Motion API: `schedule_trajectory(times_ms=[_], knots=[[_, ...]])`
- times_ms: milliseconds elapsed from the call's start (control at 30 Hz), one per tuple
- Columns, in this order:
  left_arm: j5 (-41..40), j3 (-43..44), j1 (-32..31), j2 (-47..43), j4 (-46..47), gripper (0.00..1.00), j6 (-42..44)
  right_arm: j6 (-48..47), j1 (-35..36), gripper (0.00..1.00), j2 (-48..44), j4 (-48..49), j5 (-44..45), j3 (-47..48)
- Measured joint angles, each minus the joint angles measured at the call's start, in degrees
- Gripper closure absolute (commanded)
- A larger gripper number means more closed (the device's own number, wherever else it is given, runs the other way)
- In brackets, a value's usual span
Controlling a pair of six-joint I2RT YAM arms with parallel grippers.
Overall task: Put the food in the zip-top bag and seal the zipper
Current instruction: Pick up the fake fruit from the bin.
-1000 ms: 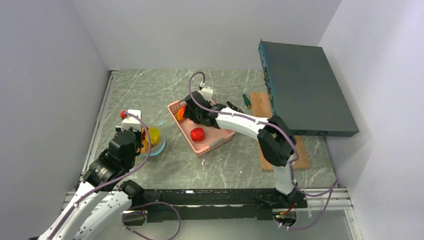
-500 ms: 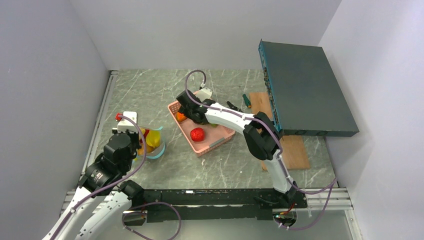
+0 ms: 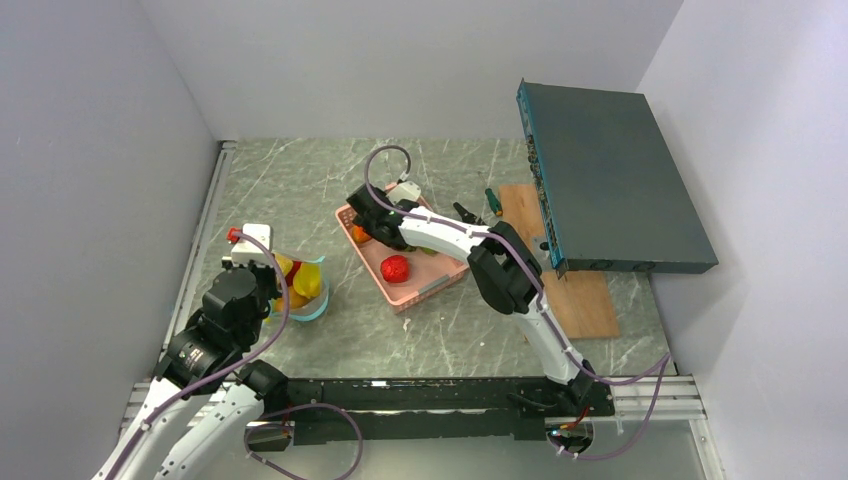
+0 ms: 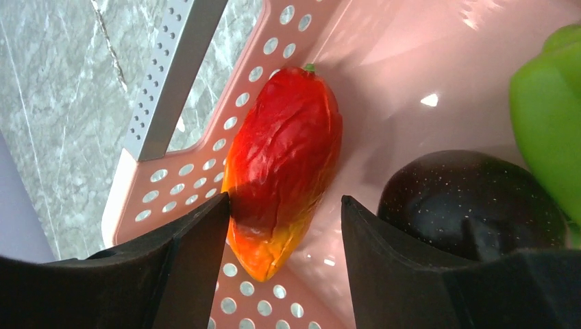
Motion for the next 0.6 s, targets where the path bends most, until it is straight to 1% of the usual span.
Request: schedule_trajectory(times_ms=[133,200,267,467,533,600], knots=[[0.0,0.0,0.3,0.0,0.0,1.00,0.0,1.5,-0.3,0.37,0.9,0.8,-0.2,0.3],[0.0,0.0,0.5,0.0,0.1,1.00,0.0,1.8,-0.5,0.39,1.3,1.1,-0.3,0.8],[0.1,0.0,0.8,0.1,0.2,1.00,0.0,2.1,-0.8,0.43,1.7,1.7,-0.6,1.0],[0.5,0.0,1.6,1.1,0.5,1.00,0.0,2.3,-1.1,0.61,1.9,4.2,-1.7,0.0],[0.6,0.0,1.6,1.5,0.7,1.00,0.0,2.2,-1.2,0.65,1.7,5.8,-1.8,-1.0],[0.7,0.0,1.6,1.7,0.9,1.00,0.0,1.7,-1.2,0.66,1.3,6.5,-1.9,-1.5]])
